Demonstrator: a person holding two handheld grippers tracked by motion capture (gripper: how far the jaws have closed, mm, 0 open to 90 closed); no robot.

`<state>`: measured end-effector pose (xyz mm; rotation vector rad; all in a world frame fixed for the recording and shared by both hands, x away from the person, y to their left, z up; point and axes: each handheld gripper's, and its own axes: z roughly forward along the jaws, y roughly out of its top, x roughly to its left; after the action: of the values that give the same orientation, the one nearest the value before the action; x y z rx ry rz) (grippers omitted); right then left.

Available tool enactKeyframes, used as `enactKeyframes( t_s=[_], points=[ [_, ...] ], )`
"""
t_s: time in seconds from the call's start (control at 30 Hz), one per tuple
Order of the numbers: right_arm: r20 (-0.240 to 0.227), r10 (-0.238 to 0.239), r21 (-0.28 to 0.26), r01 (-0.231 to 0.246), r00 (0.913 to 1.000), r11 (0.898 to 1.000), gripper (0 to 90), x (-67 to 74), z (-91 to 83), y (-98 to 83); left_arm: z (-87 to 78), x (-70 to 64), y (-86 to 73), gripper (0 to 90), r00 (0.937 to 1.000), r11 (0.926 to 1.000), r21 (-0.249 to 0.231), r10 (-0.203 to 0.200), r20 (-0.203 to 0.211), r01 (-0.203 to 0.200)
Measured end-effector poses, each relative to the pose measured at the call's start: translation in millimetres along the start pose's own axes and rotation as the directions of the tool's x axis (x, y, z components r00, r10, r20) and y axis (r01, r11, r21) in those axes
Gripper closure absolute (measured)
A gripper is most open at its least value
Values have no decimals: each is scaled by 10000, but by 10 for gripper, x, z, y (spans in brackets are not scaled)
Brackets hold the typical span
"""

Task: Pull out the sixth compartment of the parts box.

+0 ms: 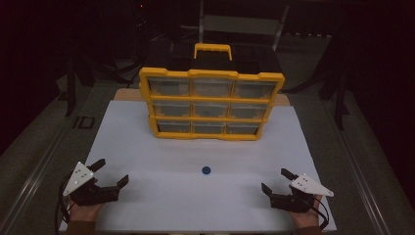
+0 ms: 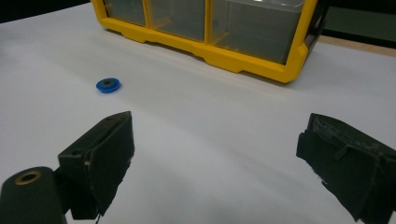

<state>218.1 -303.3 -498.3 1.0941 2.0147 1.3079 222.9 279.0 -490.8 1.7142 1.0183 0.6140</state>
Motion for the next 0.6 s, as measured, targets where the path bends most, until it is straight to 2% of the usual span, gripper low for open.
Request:
enactKeyframes(
  t_s=[0.6],
  points=[
    [-131,160,14,-159,9998,9999,90,0,26,16,29,-45,-7,0,9999,9999,73,136,46,-137]
  ],
)
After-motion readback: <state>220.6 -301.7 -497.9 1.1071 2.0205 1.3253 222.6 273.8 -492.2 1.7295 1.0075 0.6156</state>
